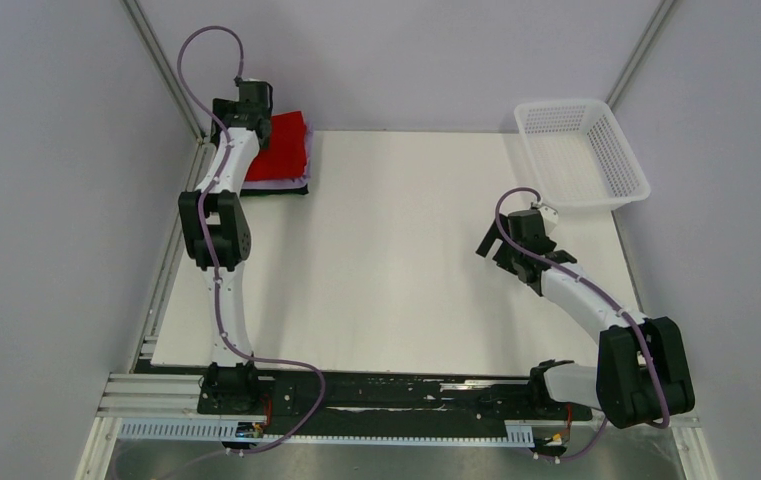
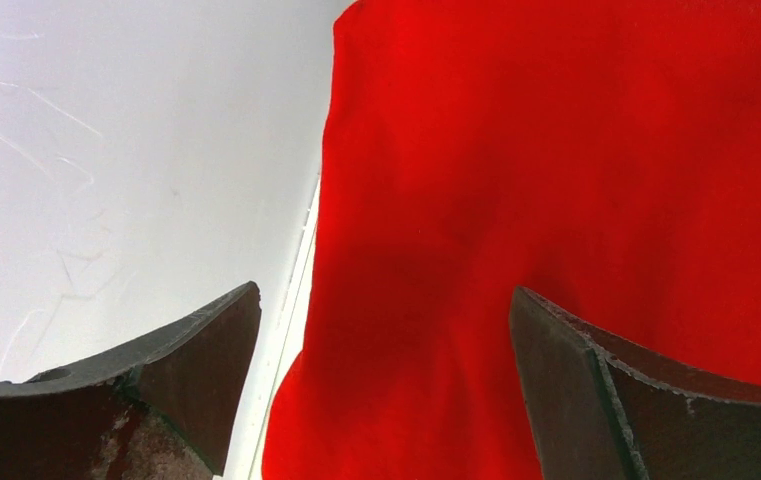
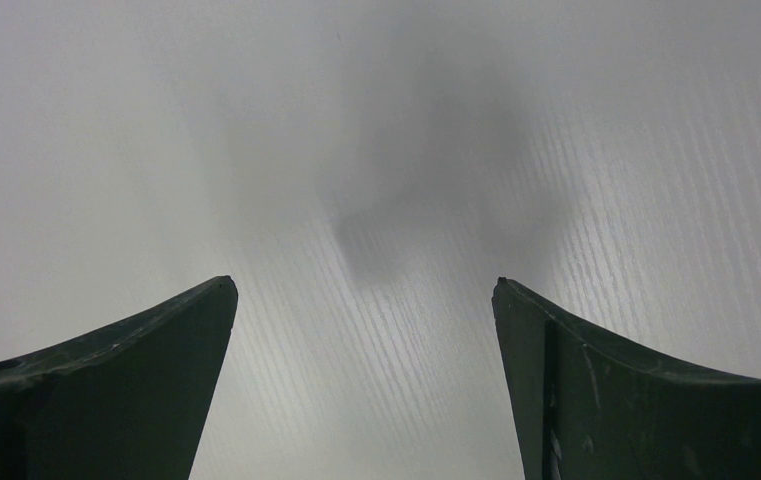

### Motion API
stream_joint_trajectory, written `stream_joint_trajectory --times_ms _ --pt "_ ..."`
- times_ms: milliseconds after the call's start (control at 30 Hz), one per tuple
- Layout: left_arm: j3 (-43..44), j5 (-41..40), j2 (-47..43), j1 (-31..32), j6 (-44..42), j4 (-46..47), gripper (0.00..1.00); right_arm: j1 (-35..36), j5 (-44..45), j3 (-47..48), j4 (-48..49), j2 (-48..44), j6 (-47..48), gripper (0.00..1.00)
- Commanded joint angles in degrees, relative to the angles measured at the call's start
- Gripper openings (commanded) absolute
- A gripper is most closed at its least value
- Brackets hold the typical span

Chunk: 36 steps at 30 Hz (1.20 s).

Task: Fold and stack the t-shirts
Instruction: Put the neatly folded tshirt into the corner of the board with the left arm

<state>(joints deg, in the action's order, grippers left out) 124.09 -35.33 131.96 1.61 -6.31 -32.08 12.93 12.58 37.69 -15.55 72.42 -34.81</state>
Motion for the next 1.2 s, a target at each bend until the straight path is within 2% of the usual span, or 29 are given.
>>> stream_joint_trajectory --times_ms 0,233,333,500,900,1167 --pt "2.7 -1.3 -3.3 -0.3 5.1 0.8 1.0 -0.4 1.3 2.4 0.8 0.3 0.8 1.0" --pt "-4.5 12.9 -10.6 -0.4 12.9 4.9 1.0 -0.3 0.8 2.4 0.7 0.5 0.7 1.0" --pt "-6.9 14.1 -11.8 -0.5 14.6 7.2 1.0 -0.3 0.7 2.3 0.5 0.3 0.7 1.0" --pt "-7.9 20.9 -8.8 -3.5 18.9 7.1 1.0 -0.3 0.9 2.3 0.4 0.2 0.8 1.0" --pt "-14.9 28.7 -0.7 -11.2 29.8 12.1 1.0 -0.4 2.3 2.8 0.1 1.9 0.8 1.0" --pt "-18.9 32.6 -1.1 -11.6 30.4 15.7 1.0 -0.4 2.6 3.4 -0.2 2.2 0.8 1.0"
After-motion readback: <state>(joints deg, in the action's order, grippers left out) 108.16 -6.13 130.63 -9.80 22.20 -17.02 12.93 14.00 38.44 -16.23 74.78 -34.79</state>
